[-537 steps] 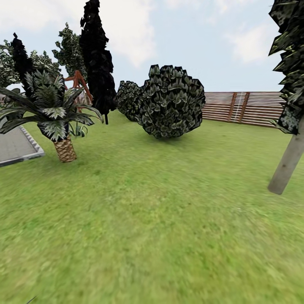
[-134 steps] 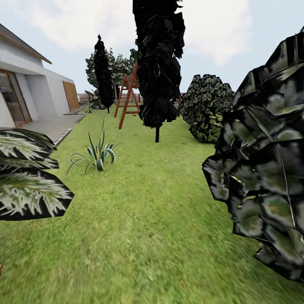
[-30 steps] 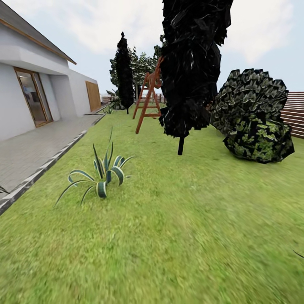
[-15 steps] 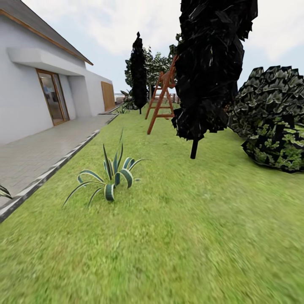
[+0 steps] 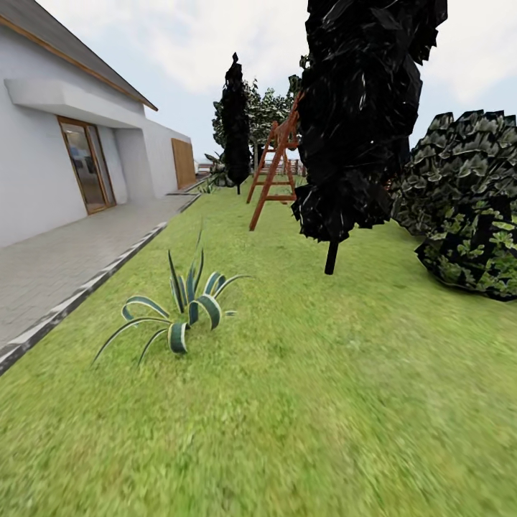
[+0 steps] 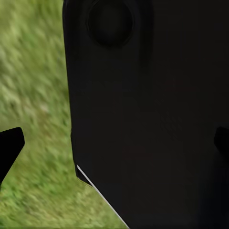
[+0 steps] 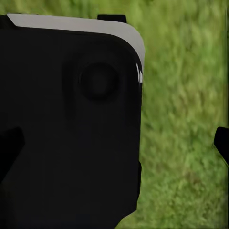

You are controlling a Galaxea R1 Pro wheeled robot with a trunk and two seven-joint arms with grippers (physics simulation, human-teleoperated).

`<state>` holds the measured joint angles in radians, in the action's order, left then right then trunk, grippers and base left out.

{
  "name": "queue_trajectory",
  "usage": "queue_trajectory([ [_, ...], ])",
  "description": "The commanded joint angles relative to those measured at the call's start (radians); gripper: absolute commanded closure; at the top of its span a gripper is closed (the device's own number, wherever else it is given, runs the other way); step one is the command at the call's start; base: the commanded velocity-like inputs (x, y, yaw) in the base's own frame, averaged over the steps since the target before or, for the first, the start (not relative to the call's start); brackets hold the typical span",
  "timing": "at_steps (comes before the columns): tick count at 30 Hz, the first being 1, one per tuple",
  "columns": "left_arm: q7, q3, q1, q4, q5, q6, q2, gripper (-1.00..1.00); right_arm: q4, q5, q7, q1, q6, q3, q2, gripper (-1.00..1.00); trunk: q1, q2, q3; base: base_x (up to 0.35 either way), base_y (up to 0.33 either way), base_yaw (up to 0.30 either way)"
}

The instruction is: Take the three Easter eggs out of the wicker basket on the lawn in the garden, then place them on the lawn next to a single tree (choose any tree) so that all three eggs are next to the same tree and none are left in the basket.

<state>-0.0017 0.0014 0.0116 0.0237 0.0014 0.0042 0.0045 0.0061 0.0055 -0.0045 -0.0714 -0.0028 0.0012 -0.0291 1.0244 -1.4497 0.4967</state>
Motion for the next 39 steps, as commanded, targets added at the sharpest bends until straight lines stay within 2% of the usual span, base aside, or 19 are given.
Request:
queue_trajectory([
  [1, 0.000, 0.000, 0.001, 0.002, 0.000, 0.000, 0.000, -1.00, 0.000, 0.001, 0.000, -0.001, 0.000, 0.000, 0.000, -1.00, 0.001, 0.000, 0.001, 0.336, -0.087, 0.000],
  [20, 0.000, 0.000, 0.001, 0.002, 0.000, 0.000, 0.000, -1.00, 0.000, 0.001, 0.002, -0.001, 0.007, -0.002, -0.004, -1.00, 0.001, 0.000, 0.001, 0.333, -0.086, 0.000],
  [32, -0.001, 0.000, 0.001, 0.002, 0.000, -0.001, 0.001, -1.00, 0.001, 0.000, 0.004, -0.001, 0.004, -0.002, -0.005, -1.00, 0.001, 0.000, 0.001, 0.055, -0.009, 0.000],
  [39, 0.000, 0.000, 0.001, 0.001, -0.001, 0.002, 0.000, -1.00, 0.000, 0.000, 0.003, -0.001, 0.000, 0.000, -0.003, -1.00, 0.001, 0.000, 0.001, 0.283, 0.000, 0.000],
])
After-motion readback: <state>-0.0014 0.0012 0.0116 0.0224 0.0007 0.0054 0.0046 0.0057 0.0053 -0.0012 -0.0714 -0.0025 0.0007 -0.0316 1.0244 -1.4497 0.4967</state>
